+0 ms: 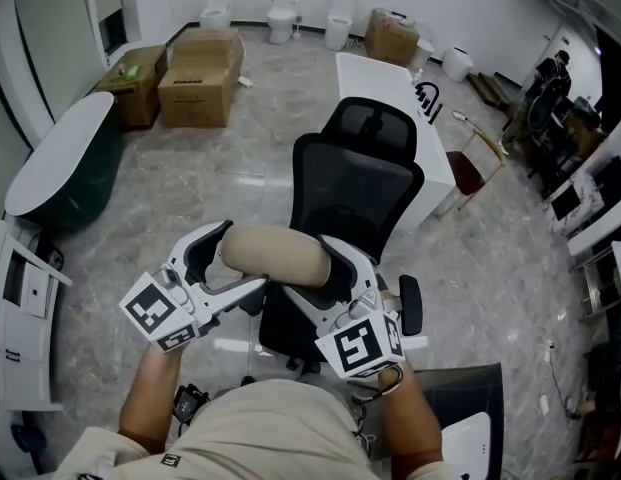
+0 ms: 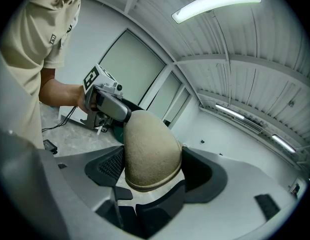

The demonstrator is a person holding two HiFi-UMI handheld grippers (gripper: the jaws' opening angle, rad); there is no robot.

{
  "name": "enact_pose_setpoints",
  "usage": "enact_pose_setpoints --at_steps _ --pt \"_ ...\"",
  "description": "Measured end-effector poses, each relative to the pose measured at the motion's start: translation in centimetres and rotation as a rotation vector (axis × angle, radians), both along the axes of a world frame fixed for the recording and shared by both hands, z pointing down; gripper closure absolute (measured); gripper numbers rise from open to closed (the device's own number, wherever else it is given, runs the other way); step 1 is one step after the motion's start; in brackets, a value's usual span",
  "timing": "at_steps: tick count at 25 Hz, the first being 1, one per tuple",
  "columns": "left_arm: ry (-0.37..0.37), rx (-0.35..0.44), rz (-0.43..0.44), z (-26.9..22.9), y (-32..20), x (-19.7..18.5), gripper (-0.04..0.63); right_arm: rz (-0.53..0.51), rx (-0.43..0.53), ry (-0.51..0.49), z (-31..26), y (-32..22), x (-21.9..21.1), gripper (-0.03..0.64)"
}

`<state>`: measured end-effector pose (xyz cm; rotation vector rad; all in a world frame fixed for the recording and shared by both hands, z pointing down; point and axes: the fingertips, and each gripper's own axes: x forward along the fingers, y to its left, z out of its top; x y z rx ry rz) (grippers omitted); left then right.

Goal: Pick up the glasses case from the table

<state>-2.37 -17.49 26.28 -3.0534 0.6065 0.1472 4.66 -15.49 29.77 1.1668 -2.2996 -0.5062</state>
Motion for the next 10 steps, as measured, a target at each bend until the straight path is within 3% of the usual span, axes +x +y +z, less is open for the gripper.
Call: enact_pose_setpoints --at_steps 10 --pt "0.000 -0.006 0.009 -0.04 0.56 0.12 0.193 0.006 -0.004 0.003 0.01 0.60 0.13 0.270"
